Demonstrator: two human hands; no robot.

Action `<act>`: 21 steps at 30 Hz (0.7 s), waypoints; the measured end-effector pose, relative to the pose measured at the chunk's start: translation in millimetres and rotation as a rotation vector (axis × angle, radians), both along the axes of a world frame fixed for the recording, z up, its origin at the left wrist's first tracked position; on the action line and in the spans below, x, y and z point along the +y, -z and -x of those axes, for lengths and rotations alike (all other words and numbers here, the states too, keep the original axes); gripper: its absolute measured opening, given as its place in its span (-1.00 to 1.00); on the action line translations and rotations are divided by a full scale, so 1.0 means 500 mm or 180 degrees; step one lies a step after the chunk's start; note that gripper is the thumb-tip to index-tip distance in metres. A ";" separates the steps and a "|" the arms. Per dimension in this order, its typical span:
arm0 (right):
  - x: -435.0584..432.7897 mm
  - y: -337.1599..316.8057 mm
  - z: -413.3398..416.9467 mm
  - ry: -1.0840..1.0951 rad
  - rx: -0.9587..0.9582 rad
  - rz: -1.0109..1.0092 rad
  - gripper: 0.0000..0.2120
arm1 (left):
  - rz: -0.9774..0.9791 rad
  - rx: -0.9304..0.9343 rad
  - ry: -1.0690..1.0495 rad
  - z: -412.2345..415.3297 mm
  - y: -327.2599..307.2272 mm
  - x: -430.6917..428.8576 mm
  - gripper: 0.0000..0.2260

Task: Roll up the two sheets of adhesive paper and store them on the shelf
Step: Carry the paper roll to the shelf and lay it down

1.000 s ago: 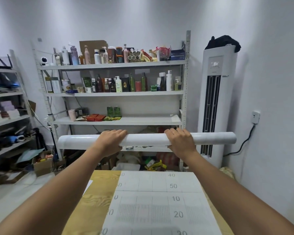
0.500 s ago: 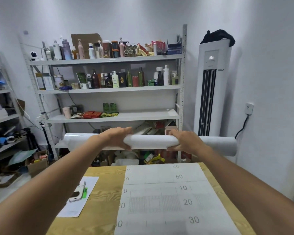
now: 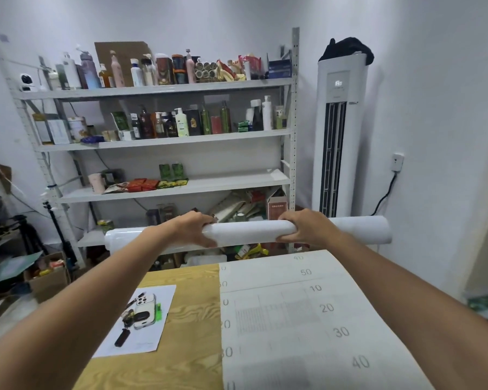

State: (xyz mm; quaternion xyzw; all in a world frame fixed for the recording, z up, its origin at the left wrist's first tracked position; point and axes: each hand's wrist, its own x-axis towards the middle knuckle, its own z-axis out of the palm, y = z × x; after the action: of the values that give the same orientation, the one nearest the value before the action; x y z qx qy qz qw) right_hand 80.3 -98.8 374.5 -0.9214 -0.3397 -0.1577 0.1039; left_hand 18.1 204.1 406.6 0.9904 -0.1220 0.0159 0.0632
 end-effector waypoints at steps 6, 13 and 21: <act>0.060 -0.002 0.013 -0.0089 -0.0001 0.0131 -0.54 | 0.0168 0.0026 -0.0062 0.021 0.012 0.069 -0.63; 0.153 0.019 -0.010 -0.0272 -0.0065 0.0441 -0.46 | 0.0355 0.0141 -0.0153 0.033 0.020 0.151 -0.65; 0.285 0.032 -0.085 -0.0286 0.0063 0.0264 -0.57 | 0.0309 0.0277 -0.0284 -0.010 0.020 0.273 -0.66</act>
State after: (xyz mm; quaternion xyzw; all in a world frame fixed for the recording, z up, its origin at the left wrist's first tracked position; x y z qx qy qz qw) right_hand 122.8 44.0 358.6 -0.9102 -0.3859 -0.1296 0.0759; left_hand 22.9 340.8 396.8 0.9904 -0.0740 -0.0184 0.1156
